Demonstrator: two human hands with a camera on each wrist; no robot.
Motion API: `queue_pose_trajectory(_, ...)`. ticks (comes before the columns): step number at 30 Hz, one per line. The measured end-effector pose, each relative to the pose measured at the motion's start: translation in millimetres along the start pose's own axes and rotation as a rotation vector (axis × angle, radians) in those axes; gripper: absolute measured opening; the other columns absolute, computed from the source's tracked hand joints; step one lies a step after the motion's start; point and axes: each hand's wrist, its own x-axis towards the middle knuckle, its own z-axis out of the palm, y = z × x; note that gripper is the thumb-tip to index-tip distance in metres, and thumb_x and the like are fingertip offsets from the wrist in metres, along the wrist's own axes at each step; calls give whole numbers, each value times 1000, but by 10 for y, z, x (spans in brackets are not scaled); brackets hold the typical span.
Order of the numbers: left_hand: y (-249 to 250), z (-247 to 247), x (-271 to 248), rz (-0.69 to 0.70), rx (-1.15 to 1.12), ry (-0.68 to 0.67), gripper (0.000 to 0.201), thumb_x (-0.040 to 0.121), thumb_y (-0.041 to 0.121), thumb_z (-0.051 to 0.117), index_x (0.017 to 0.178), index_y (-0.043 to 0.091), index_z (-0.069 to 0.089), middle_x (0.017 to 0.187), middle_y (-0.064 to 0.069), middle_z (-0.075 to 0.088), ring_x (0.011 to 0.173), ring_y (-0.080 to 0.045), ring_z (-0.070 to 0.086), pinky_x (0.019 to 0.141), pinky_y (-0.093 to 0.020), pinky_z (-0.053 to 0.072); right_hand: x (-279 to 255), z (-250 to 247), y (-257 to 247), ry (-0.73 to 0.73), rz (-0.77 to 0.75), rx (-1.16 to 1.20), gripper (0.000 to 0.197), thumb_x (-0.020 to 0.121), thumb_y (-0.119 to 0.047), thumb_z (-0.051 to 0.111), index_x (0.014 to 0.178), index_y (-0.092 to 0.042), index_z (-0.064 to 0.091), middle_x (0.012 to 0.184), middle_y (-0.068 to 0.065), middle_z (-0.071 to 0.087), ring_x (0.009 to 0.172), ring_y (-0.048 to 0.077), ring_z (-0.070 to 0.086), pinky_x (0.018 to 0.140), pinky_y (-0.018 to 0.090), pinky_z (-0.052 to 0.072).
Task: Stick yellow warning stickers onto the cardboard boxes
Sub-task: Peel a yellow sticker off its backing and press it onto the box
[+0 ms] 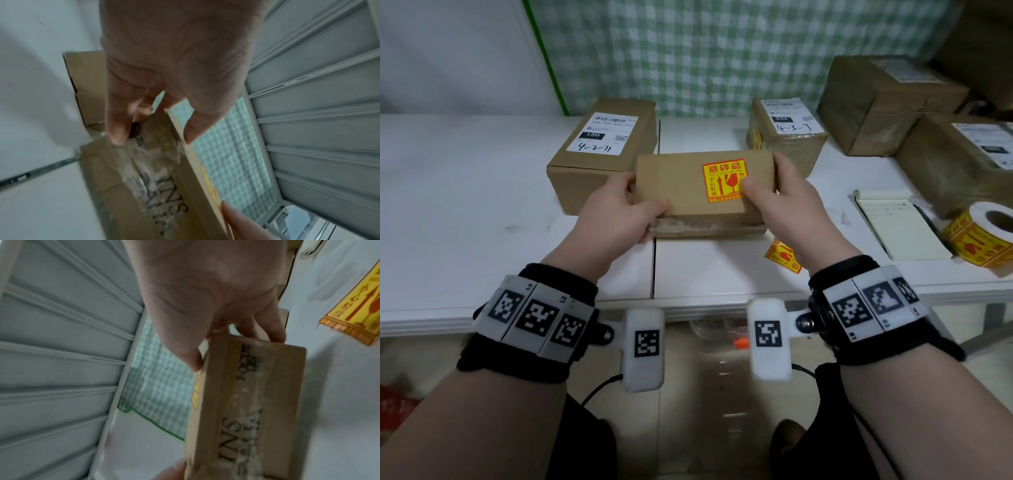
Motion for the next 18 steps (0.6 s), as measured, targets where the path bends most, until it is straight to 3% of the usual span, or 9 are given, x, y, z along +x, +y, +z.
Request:
queue_pose_trajectory(2,23,49,-28,-10,-68,-26,53,85,17,63,133,16,41,93,5,52,81,-22,62,80,-41,57,-9,-64,-4,16,-10,187,45,83,-31,61,125,-29,44,111,-9,62,102,13,60,94,42,50)
queue_pose_trajectory(4,36,104,-37,19,-85,-47,56,85,13,62,135,20,38,102,2,55,92,-23,62,81,-42,56,-33,-125,-7,-32,6,305,33,82,-25,65,107,-36,46,97,-7,64,89,15,62,87,48,53)
queue_pose_trajectory(6,53,141,-10,69,-76,-41,57,84,13,62,134,26,38,114,3,53,104,-23,60,82,-44,55,-67,-173,2,-66,3,322,35,77,-19,71,95,-37,47,94,-4,63,85,20,63,80,48,55)
queue_pose_trajectory(7,65,148,17,87,-65,-29,57,84,13,61,133,28,38,113,9,52,107,-23,58,85,-45,54,-80,-189,17,-69,-4,320,38,74,-16,74,93,-36,47,96,-2,62,86,22,63,79,46,55)
queue_pose_trajectory(10,114,139,117,110,-40,-7,55,83,7,61,130,25,39,103,18,47,112,-24,56,94,-47,49,-84,-243,40,-55,6,276,49,65,-15,81,94,-36,46,109,-1,61,99,21,60,82,39,53)
queue_pose_trajectory(12,135,131,195,124,-18,-7,56,80,2,61,129,21,40,103,13,48,114,-24,55,96,-48,47,-67,-279,36,-72,31,232,58,64,-13,83,103,-32,45,110,-4,60,92,14,55,77,31,49)
queue_pose_trajectory(14,157,125,277,144,12,6,55,81,2,60,129,19,41,107,7,48,113,-23,54,92,-42,49,-43,-293,9,-113,31,162,66,63,-10,83,113,-28,44,111,-5,58,81,10,51,69,25,46)
queue_pose_trajectory(16,193,114,334,149,37,5,52,84,4,57,131,18,40,110,6,48,111,-19,55,81,-33,47,-6,-268,-34,-120,32,71,71,57,-11,82,115,-28,44,111,-3,57,74,10,49,65,26,43)
queue_pose_trajectory(18,241,98,389,158,43,-15,53,86,9,57,134,20,38,119,5,53,114,-21,56,85,-38,47,61,-212,-87,-76,34,17,70,50,-18,78,110,-30,45,110,1,59,73,15,49,64,29,41)
